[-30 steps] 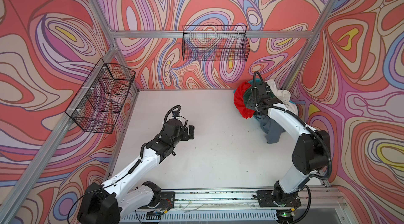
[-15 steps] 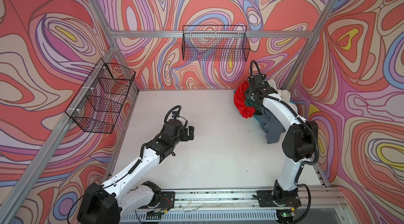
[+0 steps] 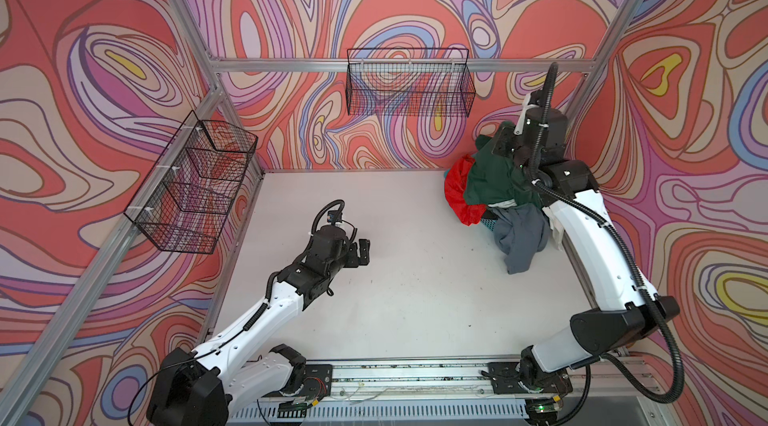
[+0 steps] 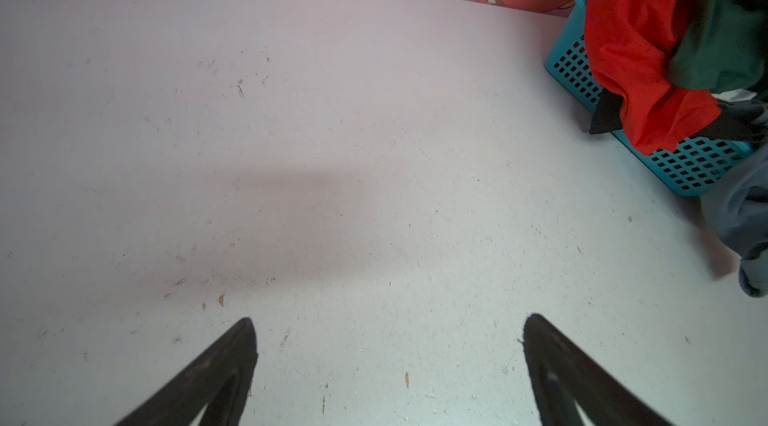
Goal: Fold and stack the t-shirts
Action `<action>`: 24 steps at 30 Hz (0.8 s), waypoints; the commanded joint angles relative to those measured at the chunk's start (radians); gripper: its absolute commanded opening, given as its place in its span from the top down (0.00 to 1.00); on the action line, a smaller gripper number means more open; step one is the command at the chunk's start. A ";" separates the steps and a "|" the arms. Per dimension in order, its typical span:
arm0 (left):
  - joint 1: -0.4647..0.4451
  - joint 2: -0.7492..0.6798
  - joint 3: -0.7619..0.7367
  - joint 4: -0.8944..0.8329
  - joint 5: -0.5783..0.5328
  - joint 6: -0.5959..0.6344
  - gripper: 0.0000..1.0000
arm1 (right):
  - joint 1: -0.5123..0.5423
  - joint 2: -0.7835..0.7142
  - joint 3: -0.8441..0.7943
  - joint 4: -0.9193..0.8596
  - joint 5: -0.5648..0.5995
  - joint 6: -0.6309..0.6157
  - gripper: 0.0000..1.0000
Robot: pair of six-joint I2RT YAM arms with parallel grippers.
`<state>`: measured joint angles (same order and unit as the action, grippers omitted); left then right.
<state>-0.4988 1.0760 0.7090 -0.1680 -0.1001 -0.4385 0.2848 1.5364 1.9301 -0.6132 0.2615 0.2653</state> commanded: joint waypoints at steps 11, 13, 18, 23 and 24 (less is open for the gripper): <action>-0.007 -0.022 0.044 0.135 0.117 0.024 0.00 | 0.253 0.057 0.031 0.095 -0.460 -0.001 1.00; -0.006 -0.027 0.032 0.201 0.162 0.025 0.00 | 0.263 0.080 0.005 0.114 -0.501 0.024 1.00; -0.009 -0.034 -0.004 0.323 0.216 0.007 0.00 | 0.277 0.165 -0.044 0.132 -0.574 0.073 1.00; -0.009 -0.018 -0.032 0.390 0.222 -0.014 0.00 | 0.266 0.190 -0.039 0.032 -0.415 0.055 0.21; -0.010 -0.004 -0.024 0.386 0.219 -0.015 0.00 | 0.255 0.177 -0.043 0.019 -0.383 0.065 0.17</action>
<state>-0.5014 1.0584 0.6891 0.1505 0.0978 -0.4374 0.5545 1.7546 1.8793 -0.5648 -0.2081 0.3210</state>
